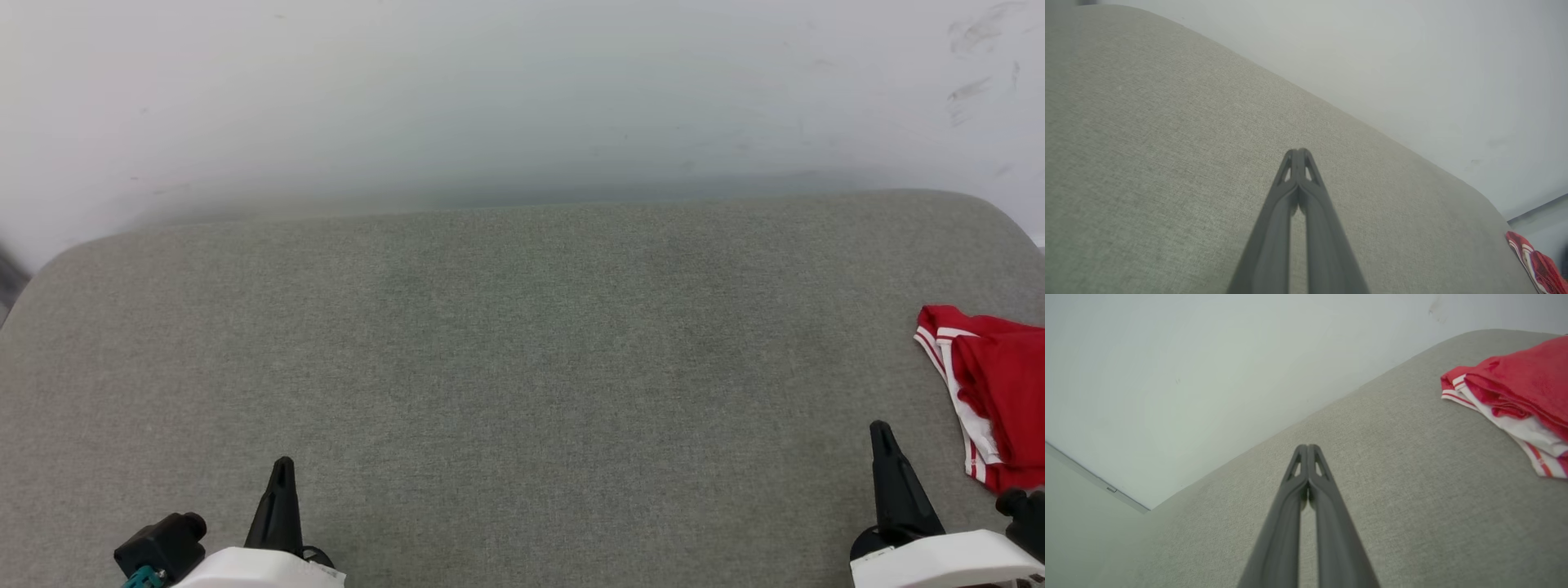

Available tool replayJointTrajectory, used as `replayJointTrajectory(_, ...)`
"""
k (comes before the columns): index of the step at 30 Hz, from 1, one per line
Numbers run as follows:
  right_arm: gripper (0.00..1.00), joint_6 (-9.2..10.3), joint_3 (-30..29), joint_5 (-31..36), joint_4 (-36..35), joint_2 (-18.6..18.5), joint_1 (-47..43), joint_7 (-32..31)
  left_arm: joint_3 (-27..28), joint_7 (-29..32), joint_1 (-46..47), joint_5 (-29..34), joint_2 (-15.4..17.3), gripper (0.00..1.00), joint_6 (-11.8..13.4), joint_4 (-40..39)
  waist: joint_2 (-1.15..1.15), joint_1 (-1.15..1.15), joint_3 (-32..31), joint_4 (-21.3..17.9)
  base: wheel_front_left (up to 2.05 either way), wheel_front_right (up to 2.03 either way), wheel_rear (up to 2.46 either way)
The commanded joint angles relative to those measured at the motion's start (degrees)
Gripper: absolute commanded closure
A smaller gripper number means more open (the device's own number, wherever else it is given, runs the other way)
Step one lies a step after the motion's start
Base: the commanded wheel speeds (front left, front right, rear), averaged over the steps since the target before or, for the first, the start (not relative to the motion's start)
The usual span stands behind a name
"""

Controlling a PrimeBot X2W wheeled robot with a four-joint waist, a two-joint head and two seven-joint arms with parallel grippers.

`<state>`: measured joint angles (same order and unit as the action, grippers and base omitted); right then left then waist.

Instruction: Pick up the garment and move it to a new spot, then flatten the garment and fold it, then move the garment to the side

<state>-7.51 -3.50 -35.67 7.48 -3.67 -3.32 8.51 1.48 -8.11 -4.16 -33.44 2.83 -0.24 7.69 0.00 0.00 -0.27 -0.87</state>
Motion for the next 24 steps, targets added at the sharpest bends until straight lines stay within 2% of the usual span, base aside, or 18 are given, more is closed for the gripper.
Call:
replayJointTrajectory(1, 1.00, 0.01, -0.24, -2.23, -0.45, -0.29, 1.91, -0.37, 0.38, 0.58, 1.57, -2.18, 0.08, 1.00, -0.40, -0.39, 0.00, 0.00, 0.01, 0.01, 0.00, 0.00, 0.00)
replayJointTrajectory(24, 1.00, 0.01, -0.77, -19.48, 1.69, -0.23, 4.43, -4.66, 1.90, 5.00, 4.44, -19.84, 0.09, 1.00, -2.57, 1.69, 0.00, 0.00, 0.11, 0.21, 0.00, 0.00, 0.00)
